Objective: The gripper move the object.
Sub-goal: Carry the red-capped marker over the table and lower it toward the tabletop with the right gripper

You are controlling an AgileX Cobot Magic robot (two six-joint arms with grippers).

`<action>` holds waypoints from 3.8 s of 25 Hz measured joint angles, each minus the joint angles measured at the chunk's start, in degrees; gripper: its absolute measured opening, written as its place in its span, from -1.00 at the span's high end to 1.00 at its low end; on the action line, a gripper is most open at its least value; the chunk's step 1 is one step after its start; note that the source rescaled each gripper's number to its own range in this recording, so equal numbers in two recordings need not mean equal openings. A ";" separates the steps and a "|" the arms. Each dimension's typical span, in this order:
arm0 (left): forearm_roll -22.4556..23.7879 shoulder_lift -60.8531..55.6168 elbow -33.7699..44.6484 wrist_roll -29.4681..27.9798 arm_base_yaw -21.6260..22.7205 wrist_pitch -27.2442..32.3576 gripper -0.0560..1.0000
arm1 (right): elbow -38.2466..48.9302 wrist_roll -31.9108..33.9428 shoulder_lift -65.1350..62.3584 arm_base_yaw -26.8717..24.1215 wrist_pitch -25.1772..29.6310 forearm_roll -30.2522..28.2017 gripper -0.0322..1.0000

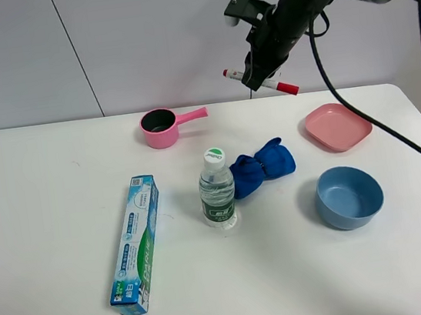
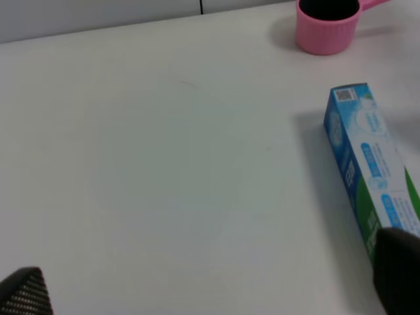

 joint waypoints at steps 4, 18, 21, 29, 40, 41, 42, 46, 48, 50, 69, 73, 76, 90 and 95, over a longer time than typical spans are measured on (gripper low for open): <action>0.00 0.00 0.00 0.00 0.00 0.00 -1.00 | 0.00 1.05 -3.78 3.33 4.23 1.34 0.93; 0.00 0.00 0.00 0.00 0.00 0.00 -1.00 | 0.47 4.14 -7.89 20.32 17.05 -1.96 0.93; 0.00 0.00 0.00 0.00 0.00 0.00 -1.00 | 3.13 5.37 -10.07 23.07 17.26 -3.54 0.93; 0.01 0.00 0.00 0.00 0.00 0.00 -1.00 | 25.55 5.63 -23.31 24.54 10.27 -3.31 0.93; 0.01 0.00 0.00 0.00 0.00 0.00 -1.00 | 53.31 -0.61 -32.26 24.54 -14.74 -0.75 0.93; 0.01 0.00 0.00 0.00 0.00 0.00 -1.00 | 54.24 -1.52 -31.82 24.54 -16.01 -0.81 0.93; 0.01 0.00 0.00 0.00 0.00 0.00 -1.00 | 54.83 -2.37 -31.23 24.54 -17.23 -0.81 0.93; 0.01 0.00 0.00 0.00 0.00 0.00 -1.00 | 55.59 -3.37 -28.28 24.54 -19.60 -0.81 0.93; 0.01 0.00 0.00 0.00 0.00 0.00 -1.00 | 55.58 -3.59 -26.35 24.54 -20.20 -0.81 0.93; 0.01 0.00 0.00 0.00 0.00 0.00 -1.00 | 55.58 -3.59 -24.27 24.54 -20.26 -0.94 0.93; 0.01 0.00 0.00 0.00 0.00 0.00 -1.00 | 67.97 -2.21 -21.85 27.81 -31.40 -0.35 0.93; 0.01 0.00 0.00 0.00 0.00 0.00 -1.00 | 67.97 -2.21 -21.85 26.54 -34.51 0.37 0.93; 0.01 0.00 0.00 0.00 0.00 0.00 -1.00 | 67.97 -2.10 -21.85 24.69 -35.31 0.70 0.93; 0.01 0.00 0.00 0.00 0.00 0.00 -1.00 | 67.97 -2.10 -18.53 19.70 -42.85 0.70 0.93; 0.01 0.00 0.00 0.00 0.00 0.00 -1.00 | 68.10 -1.56 -17.75 19.70 -43.96 0.70 0.93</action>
